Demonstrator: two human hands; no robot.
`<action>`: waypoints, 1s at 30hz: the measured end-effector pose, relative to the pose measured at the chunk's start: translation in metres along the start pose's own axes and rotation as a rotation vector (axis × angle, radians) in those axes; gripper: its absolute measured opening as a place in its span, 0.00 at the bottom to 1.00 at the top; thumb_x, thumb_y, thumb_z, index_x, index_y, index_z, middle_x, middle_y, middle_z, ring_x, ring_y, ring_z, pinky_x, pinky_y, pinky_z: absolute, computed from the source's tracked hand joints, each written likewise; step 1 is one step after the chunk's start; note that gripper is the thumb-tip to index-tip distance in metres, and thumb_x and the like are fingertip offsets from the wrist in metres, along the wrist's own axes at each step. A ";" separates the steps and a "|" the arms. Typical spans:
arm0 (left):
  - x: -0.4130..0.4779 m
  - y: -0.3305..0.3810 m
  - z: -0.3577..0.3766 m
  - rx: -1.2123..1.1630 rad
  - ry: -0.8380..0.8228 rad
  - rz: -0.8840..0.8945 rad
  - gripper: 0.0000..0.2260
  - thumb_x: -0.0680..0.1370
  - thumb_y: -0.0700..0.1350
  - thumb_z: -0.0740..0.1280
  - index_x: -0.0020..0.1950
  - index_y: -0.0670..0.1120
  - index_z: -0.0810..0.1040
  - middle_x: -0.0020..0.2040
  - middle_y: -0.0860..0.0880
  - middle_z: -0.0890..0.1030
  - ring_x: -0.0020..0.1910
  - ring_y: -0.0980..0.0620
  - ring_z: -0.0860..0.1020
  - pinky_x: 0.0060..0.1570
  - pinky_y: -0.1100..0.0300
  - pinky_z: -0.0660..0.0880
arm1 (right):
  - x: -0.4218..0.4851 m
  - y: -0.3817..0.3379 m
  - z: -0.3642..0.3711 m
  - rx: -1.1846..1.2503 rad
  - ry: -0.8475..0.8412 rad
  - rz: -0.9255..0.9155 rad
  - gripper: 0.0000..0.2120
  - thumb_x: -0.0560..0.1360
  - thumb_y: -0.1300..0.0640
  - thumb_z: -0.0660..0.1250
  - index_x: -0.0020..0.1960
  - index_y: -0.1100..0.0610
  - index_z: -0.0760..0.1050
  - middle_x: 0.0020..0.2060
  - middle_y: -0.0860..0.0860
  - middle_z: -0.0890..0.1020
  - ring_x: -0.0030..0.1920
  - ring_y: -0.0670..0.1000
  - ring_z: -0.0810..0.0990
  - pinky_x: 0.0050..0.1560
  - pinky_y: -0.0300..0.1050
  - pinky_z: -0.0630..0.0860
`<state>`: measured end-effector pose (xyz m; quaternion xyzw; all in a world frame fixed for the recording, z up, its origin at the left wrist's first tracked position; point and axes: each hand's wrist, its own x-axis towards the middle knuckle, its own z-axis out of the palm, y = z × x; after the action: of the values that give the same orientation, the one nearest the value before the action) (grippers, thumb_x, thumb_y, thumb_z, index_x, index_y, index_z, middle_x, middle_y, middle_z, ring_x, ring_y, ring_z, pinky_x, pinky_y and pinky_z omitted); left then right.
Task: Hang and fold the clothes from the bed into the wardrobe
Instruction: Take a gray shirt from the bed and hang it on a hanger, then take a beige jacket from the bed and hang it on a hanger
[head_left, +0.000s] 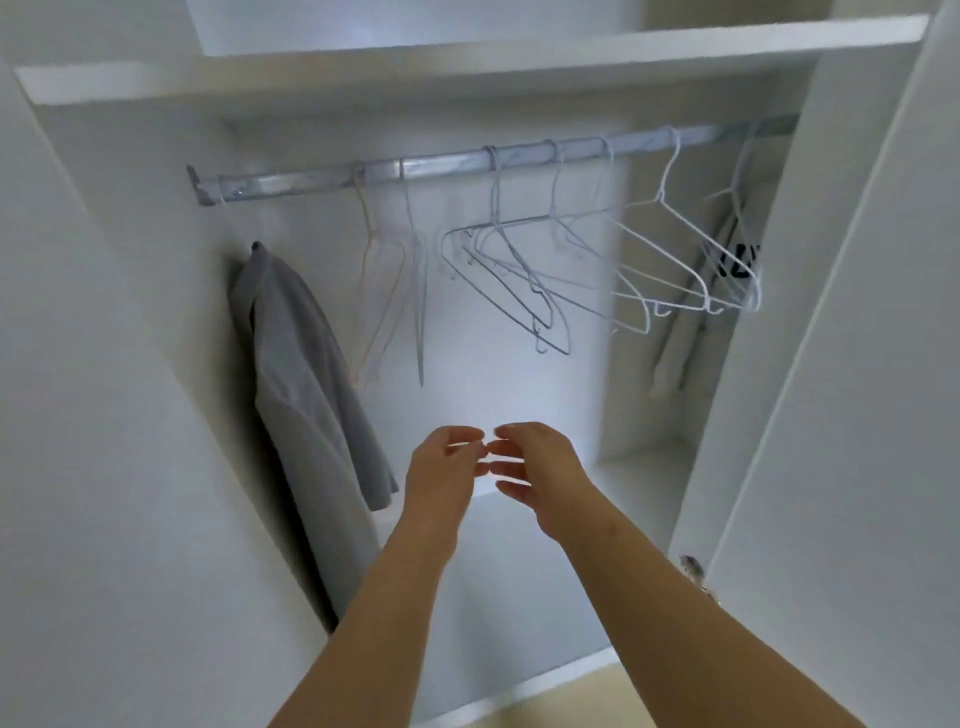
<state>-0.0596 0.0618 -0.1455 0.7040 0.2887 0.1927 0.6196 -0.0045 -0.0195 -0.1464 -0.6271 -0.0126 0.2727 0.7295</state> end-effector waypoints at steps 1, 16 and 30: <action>-0.014 -0.006 0.019 0.014 -0.067 -0.021 0.07 0.79 0.42 0.63 0.44 0.53 0.74 0.44 0.55 0.79 0.40 0.58 0.78 0.37 0.68 0.70 | -0.013 0.011 -0.027 0.028 0.081 0.007 0.05 0.77 0.58 0.61 0.46 0.55 0.75 0.42 0.52 0.81 0.41 0.50 0.80 0.38 0.40 0.75; -0.333 -0.104 0.238 0.315 -0.913 -0.166 0.06 0.77 0.42 0.62 0.44 0.51 0.77 0.43 0.51 0.81 0.40 0.55 0.80 0.38 0.62 0.71 | -0.328 0.185 -0.334 0.433 0.914 0.149 0.04 0.76 0.61 0.61 0.44 0.57 0.74 0.36 0.51 0.78 0.33 0.49 0.76 0.34 0.40 0.71; -0.689 -0.157 0.327 0.574 -1.611 -0.188 0.06 0.78 0.41 0.62 0.43 0.49 0.75 0.35 0.52 0.77 0.32 0.57 0.75 0.32 0.64 0.66 | -0.656 0.315 -0.432 0.874 1.512 0.112 0.05 0.76 0.61 0.62 0.41 0.56 0.73 0.34 0.51 0.78 0.31 0.50 0.74 0.32 0.39 0.69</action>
<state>-0.4038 -0.6213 -0.2923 0.7289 -0.1443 -0.4983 0.4468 -0.5275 -0.6626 -0.3169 -0.3036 0.6111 -0.2005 0.7030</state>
